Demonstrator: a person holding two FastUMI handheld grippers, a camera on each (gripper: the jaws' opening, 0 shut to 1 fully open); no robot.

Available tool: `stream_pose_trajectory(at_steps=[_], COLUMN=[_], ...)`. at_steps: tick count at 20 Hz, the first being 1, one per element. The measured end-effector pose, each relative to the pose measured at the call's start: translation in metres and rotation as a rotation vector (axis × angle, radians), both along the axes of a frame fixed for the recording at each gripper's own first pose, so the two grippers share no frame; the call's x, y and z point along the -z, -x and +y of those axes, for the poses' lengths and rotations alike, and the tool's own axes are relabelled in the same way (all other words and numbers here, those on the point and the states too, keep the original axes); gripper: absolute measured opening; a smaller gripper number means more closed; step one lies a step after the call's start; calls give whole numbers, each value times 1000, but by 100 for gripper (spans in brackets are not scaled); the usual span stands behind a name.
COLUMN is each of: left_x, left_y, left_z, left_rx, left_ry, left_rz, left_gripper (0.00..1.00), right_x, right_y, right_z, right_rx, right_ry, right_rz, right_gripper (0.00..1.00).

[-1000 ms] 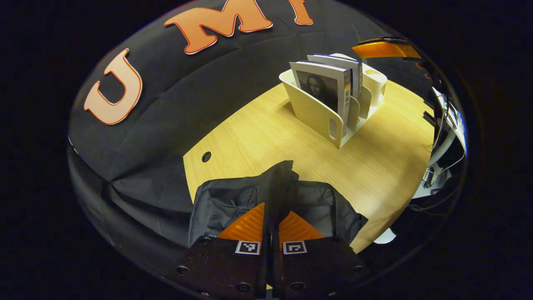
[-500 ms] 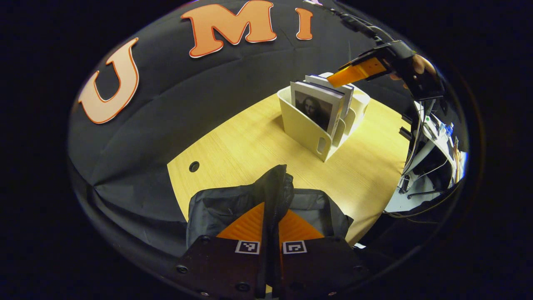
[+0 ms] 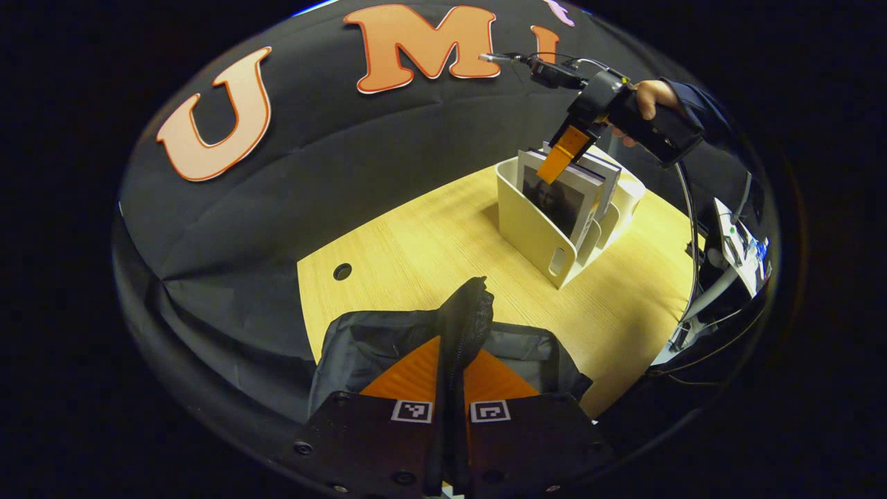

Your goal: Open the schoolbag, grab two books from the bookshelf and put them into the schoolbag.

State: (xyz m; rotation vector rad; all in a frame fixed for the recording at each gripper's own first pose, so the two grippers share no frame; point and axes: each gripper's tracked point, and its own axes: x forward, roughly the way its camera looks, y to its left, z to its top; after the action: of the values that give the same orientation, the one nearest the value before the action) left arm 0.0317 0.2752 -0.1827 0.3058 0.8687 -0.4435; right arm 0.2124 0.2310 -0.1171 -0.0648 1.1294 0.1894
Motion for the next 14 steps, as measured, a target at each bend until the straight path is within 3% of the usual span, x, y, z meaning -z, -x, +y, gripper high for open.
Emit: stream_pose_trajectory(at_steps=[2, 4, 6, 7, 10, 14], left_x=[3, 8, 10, 10, 13, 18], left_y=[0, 4, 5, 4, 4, 3], left_z=[-3, -7, -11, -11, -14, -9], left_rx=[-31, -54, -72, -79, -103, -97], left_ry=[12, 22, 20, 16, 24, 12], left_rz=[17, 46, 62, 65, 79, 100], left_gripper=[6, 6, 6, 6, 6, 6], right_x=[8, 12, 20, 30, 43, 40], right_y=[6, 1, -4, -7, -5, -6], right_z=[12, 11, 0, -5, -13, -13], right_rx=[0, -3, -8, -4, -34, 4], right_ry=[-70, -87, -57, -33, 24, 16], right_rz=[132, 176, 184, 186, 204, 204], right_gripper=[90, 82, 67, 51, 47, 43])
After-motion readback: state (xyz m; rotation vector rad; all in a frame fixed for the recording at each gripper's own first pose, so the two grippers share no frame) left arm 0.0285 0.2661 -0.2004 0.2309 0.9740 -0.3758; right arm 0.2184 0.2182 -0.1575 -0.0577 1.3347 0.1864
